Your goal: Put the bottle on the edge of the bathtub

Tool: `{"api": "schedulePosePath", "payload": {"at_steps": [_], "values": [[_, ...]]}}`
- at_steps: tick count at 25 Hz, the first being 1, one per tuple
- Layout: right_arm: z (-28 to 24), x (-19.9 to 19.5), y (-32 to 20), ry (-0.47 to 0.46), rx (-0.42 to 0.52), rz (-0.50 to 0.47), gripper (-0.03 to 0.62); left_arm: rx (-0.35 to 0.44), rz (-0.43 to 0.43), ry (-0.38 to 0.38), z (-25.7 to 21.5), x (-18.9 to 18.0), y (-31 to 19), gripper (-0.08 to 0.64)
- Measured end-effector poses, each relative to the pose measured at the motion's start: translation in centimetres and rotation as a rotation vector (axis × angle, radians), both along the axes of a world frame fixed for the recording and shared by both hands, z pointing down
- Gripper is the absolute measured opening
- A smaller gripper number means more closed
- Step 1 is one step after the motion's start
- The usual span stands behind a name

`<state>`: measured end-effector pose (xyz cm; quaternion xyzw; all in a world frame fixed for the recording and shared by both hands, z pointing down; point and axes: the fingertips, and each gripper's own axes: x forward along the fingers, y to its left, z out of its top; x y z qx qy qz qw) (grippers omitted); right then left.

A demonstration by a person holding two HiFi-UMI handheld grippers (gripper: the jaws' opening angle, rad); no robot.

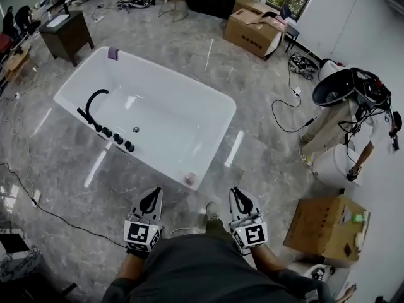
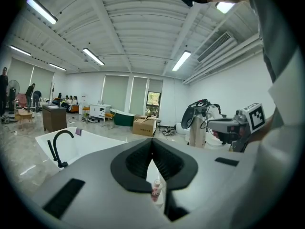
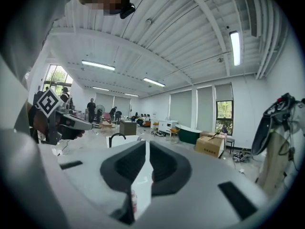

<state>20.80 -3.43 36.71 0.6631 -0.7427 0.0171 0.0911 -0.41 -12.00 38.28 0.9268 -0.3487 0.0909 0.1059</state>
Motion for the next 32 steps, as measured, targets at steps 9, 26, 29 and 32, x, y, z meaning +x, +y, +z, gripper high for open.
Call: {"api": "schedulePosePath", "payload": {"at_steps": [9,26,29,32], "values": [[-0.4,0.6,2.4,-0.022,0.017,0.084,0.0,0.016,0.047,0.004,-0.8,0.3,1.4,0.0],[-1.2,-0.3,1.7,0.002,0.02,0.053,0.0,0.038,0.05,-0.006,-1.7,0.2,2.0,0.0],[-0.9,-0.2,1.7,0.006,0.02,0.044,0.0,0.037,0.045,-0.006,-1.4,0.3,2.1,0.0],[-0.8,-0.2,1.7,0.008,0.024,0.04,0.0,0.036,0.042,-0.008,-1.3,0.3,2.2,0.0]]}}
